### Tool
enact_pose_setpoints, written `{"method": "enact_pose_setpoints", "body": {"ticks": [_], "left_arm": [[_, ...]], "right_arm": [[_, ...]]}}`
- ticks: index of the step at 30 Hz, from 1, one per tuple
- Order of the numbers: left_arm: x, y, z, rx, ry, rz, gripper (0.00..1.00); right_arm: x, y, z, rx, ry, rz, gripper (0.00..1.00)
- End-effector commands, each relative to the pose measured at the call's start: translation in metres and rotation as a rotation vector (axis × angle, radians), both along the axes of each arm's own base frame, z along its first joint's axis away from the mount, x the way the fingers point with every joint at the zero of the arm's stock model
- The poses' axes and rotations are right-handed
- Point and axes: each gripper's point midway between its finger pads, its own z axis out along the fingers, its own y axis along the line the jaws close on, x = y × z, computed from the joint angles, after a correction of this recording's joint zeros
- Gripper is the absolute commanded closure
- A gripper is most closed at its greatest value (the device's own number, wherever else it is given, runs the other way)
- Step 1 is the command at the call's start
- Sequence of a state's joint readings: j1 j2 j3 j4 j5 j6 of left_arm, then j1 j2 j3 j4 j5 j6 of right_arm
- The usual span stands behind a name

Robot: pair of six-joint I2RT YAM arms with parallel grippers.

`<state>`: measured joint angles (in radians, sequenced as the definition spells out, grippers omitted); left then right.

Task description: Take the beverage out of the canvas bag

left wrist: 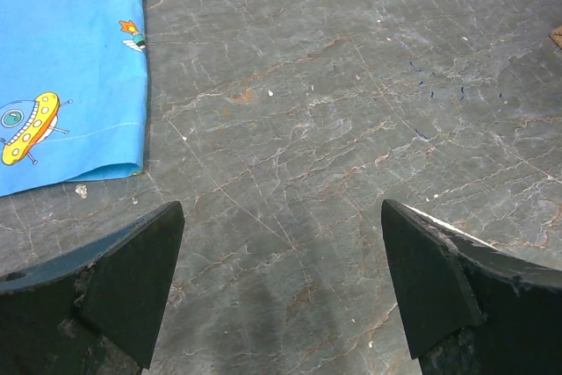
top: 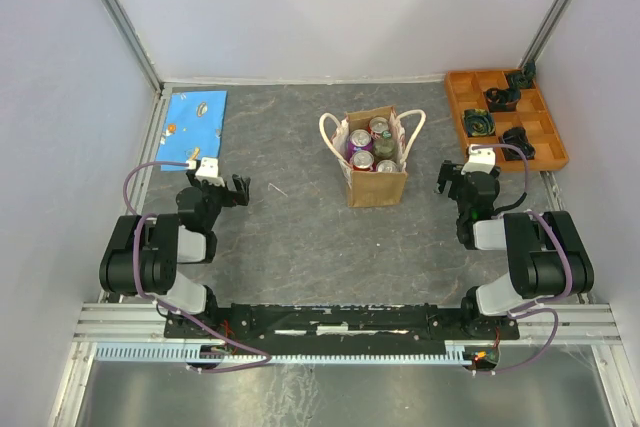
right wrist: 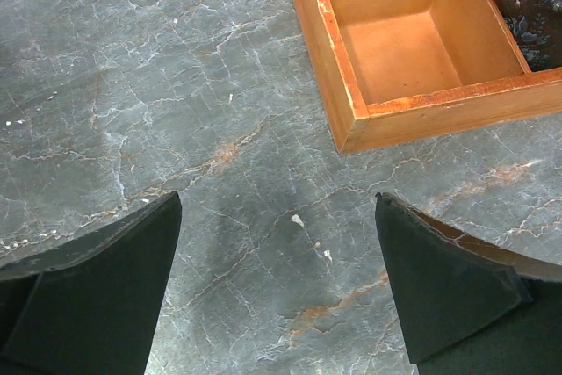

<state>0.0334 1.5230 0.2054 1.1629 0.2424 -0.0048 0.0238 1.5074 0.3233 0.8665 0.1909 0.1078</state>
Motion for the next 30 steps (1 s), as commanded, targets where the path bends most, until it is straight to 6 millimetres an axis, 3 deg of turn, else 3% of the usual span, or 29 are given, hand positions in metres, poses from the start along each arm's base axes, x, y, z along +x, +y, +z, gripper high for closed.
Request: {"method": "enact_pose_setpoints", "body": {"ticks": [1,17,23,27,30], "left_arm": [[0.004,0.001,0.019,0.050,-0.088,-0.016,0.01],[0.004,0.002,0.019,0.050,-0.088,-0.014,0.01],[0.008,0.014,0.019,0.026,-0.076,0.066,0.01],[0.019,0.009,0.023,0.035,0.005,0.025,0.01],[0.037,0.000,0.048,0.044,0.048,-0.032,0.01]], "right_arm": [[0.010,0.000,0.015,-0.006,-0.050,0.005,0.01],[0.010,0.000,0.015,-0.006,-0.051,0.005,0.01],[0.010,0.000,0.015,-0.006,-0.049,0.006,0.01],[0.010,0.000,0.015,-0.007,-0.050,0.006,0.01],[0.010,0.000,0.015,-0.007,-0.050,0.006,0.01]]}}
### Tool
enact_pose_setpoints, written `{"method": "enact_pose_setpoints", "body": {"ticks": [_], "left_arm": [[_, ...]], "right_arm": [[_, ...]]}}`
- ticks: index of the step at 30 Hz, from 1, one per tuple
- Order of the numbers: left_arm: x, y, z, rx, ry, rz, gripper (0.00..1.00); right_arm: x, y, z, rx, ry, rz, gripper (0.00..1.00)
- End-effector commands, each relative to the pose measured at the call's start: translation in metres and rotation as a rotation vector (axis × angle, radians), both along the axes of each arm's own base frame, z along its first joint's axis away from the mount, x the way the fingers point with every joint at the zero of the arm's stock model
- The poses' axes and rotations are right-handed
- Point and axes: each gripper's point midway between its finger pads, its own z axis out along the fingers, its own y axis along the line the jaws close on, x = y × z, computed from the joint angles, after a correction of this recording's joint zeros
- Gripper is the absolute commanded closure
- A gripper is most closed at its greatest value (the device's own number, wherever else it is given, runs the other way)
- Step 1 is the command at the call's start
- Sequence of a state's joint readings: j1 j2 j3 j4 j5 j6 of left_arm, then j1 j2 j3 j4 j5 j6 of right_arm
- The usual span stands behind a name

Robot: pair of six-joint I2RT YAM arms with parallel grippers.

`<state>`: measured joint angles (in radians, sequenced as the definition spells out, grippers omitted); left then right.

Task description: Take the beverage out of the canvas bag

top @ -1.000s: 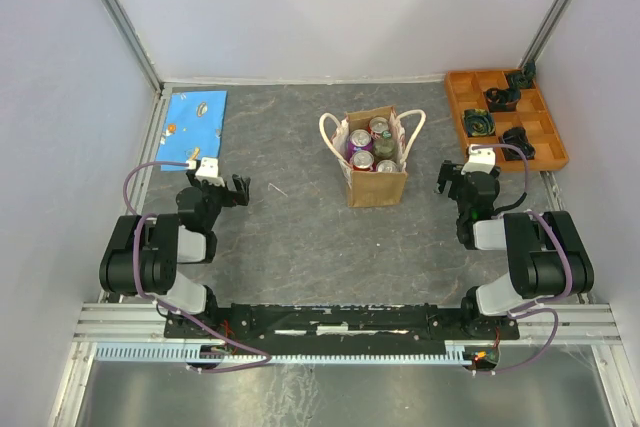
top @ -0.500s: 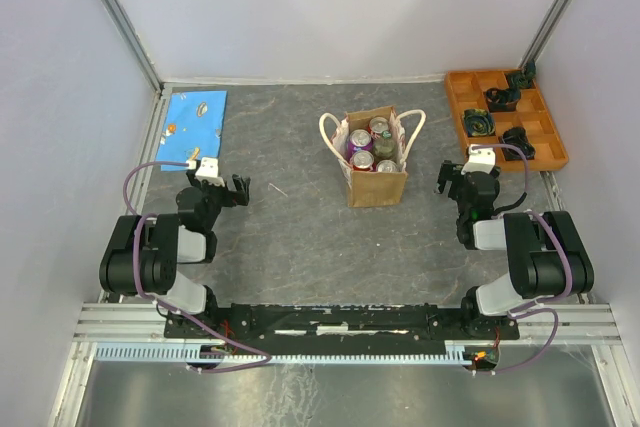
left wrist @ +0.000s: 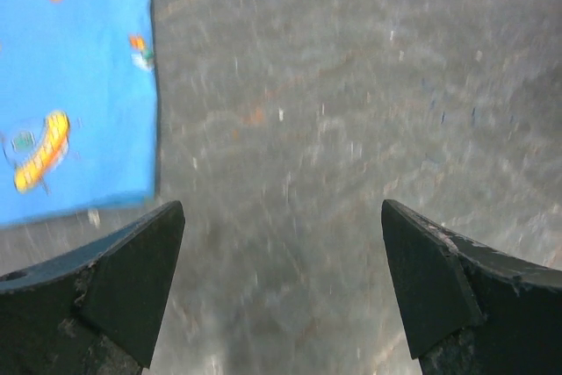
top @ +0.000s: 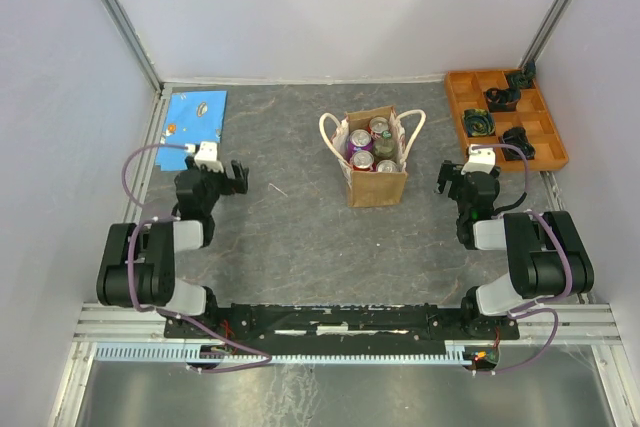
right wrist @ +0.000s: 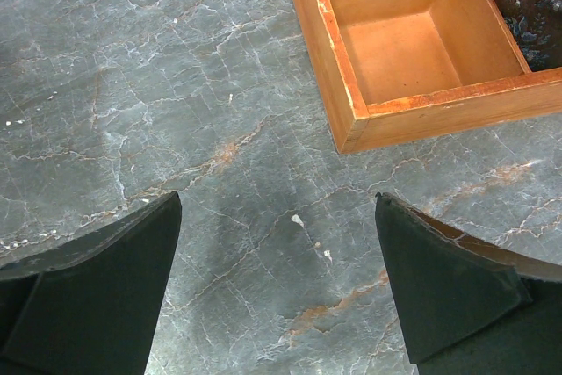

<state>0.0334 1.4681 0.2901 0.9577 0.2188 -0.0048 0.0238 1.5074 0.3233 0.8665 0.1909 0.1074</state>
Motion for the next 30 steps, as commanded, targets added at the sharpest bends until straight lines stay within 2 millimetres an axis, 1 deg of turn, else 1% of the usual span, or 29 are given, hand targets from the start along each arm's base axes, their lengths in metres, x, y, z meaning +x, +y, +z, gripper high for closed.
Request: {"method": "enact_pose_setpoints", "body": {"ticks": [1,5,6,7,9,10,12,14,16,18,19,20,21,23,26,27,29,30], "left_arm": [[0.031,-0.008,0.058,0.037,-0.033,-0.073,0.01],[0.050,-0.018,0.115,-0.002,-0.122,-0.089,0.01],[0.054,-0.023,0.126,-0.009,-0.125,-0.105,0.01],[0.058,-0.029,0.133,-0.005,-0.108,-0.129,0.01],[0.063,-0.053,0.150,0.007,-0.082,-0.207,0.01],[0.065,-0.068,0.170,0.017,-0.100,-0.258,0.01],[0.061,-0.100,0.194,0.038,-0.127,-0.351,0.01],[0.057,-0.131,0.228,0.041,-0.203,-0.407,0.01],[0.055,-0.153,0.260,0.003,-0.268,-0.430,0.01],[0.061,-0.167,0.286,-0.065,-0.275,-0.417,0.01],[0.068,-0.172,0.290,-0.106,-0.246,-0.418,0.01],[0.070,-0.179,0.300,-0.140,-0.230,-0.435,0.01],[0.072,-0.187,0.305,-0.167,-0.206,-0.462,0.01],[0.068,-0.207,0.311,-0.186,-0.172,-0.534,0.01],[0.065,-0.240,0.311,-0.149,-0.113,-0.595,0.01],[0.065,-0.250,0.306,-0.120,-0.087,-0.611,0.01],[0.068,-0.270,0.302,-0.062,-0.060,-0.598,0.01],[0.065,-0.281,0.303,-0.033,-0.071,-0.607,0.01]], "right_arm": [[0.010,0.000,0.015,-0.006,-0.050,0.006,0.01],[0.011,-0.001,0.016,-0.007,-0.051,0.005,0.01],[0.010,-0.001,0.015,-0.007,-0.051,0.006,0.01],[0.010,0.000,0.016,-0.008,-0.051,0.006,0.01],[0.010,-0.001,0.015,-0.008,-0.050,0.006,0.01],[0.011,-0.001,0.016,-0.008,-0.052,0.006,0.01],[0.011,-0.001,0.016,-0.008,-0.051,0.006,0.01],[0.010,0.000,0.015,-0.007,-0.050,0.006,0.01],[0.010,-0.001,0.015,-0.007,-0.050,0.005,0.01],[0.011,0.000,0.016,-0.006,-0.052,0.005,0.01],[0.010,-0.001,0.015,-0.007,-0.051,0.005,0.01],[0.010,0.000,0.015,-0.007,-0.051,0.006,0.01],[0.010,-0.001,0.015,-0.008,-0.050,0.006,0.01],[0.010,0.000,0.015,-0.006,-0.051,0.006,0.01],[0.010,0.000,0.015,-0.006,-0.050,0.006,0.01],[0.010,0.000,0.015,-0.007,-0.048,0.007,0.01],[0.010,0.000,0.015,-0.007,-0.050,0.006,0.01],[0.011,0.000,0.015,-0.006,-0.051,0.006,0.01]]}}
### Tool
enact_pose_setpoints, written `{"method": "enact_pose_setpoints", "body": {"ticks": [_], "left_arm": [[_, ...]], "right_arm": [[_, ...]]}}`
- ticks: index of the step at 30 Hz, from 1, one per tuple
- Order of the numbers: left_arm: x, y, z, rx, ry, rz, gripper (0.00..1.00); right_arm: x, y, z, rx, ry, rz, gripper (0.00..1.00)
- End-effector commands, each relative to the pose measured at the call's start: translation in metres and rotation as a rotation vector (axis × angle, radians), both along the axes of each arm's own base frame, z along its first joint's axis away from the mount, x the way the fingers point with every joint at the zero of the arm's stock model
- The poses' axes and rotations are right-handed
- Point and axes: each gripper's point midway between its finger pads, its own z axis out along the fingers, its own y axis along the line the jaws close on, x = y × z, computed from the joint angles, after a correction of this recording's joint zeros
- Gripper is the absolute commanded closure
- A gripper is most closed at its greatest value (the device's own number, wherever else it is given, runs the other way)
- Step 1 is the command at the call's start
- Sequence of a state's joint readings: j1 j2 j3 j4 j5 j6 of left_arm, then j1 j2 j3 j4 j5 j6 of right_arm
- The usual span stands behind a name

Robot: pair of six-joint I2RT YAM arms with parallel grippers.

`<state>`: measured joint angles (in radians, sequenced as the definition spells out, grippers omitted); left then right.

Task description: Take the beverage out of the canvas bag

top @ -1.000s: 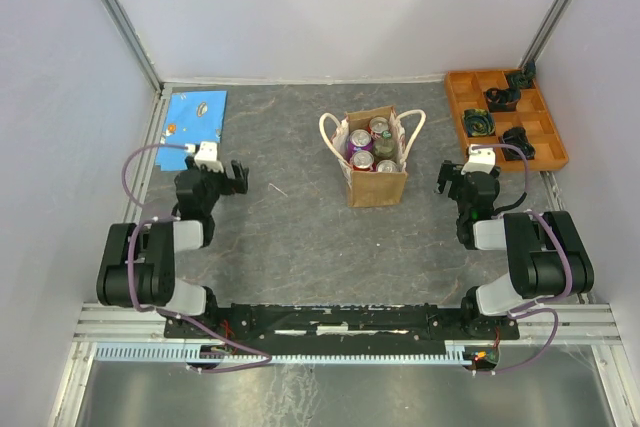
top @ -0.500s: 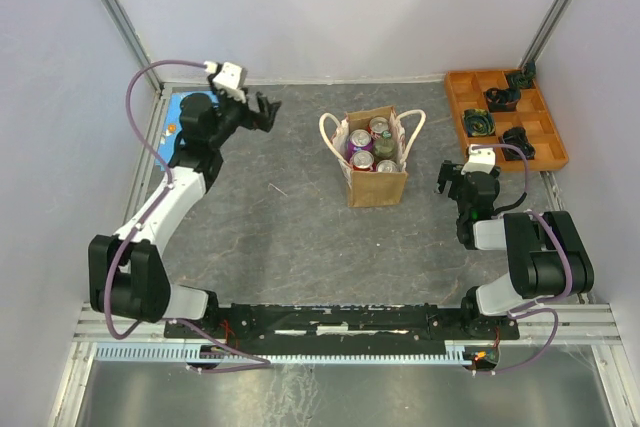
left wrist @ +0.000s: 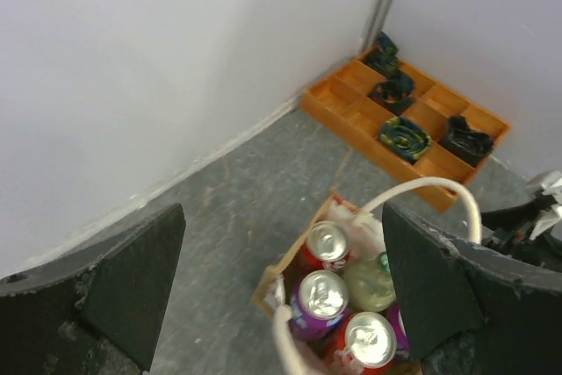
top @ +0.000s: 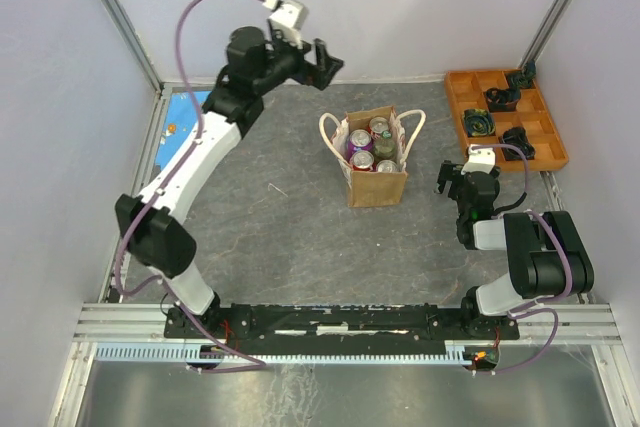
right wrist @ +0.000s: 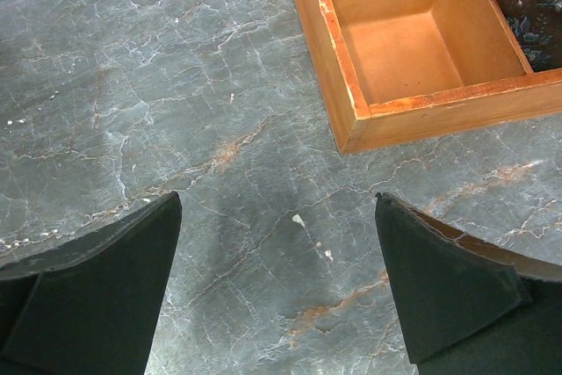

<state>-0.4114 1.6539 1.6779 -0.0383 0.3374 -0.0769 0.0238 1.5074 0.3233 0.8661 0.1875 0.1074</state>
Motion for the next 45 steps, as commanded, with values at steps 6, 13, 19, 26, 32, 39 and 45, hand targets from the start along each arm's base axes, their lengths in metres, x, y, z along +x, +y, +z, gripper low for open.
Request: {"method": "enact_pose_setpoints", "body": {"ticks": [6,13,19,26,32,39,45], "left_arm": [[-0.034,-0.076,-0.021,0.134,0.016,-0.193,0.01],[-0.044,-0.110,-0.069,0.235,0.024,-0.280,0.53],[-0.047,-0.129,-0.134,0.289,0.146,-0.335,0.79],[-0.064,-0.152,-0.188,0.409,0.218,-0.390,0.70],[-0.069,-0.140,-0.220,0.480,0.283,-0.339,0.49],[-0.068,-0.115,-0.235,0.578,0.367,-0.178,0.30],[-0.091,-0.114,-0.232,0.645,0.320,-0.210,0.25]], "right_arm": [[0.010,0.000,0.015,-0.006,-0.050,0.004,0.01],[0.011,-0.001,0.016,-0.007,-0.052,0.003,0.01],[0.010,-0.001,0.016,-0.007,-0.051,0.001,0.01],[0.010,-0.001,0.015,-0.007,-0.050,0.002,0.01],[0.010,-0.001,0.015,-0.007,-0.050,0.001,0.01],[0.010,-0.001,0.015,-0.006,-0.051,0.002,0.01],[0.010,-0.001,0.015,-0.004,-0.050,0.001,0.01]]}}
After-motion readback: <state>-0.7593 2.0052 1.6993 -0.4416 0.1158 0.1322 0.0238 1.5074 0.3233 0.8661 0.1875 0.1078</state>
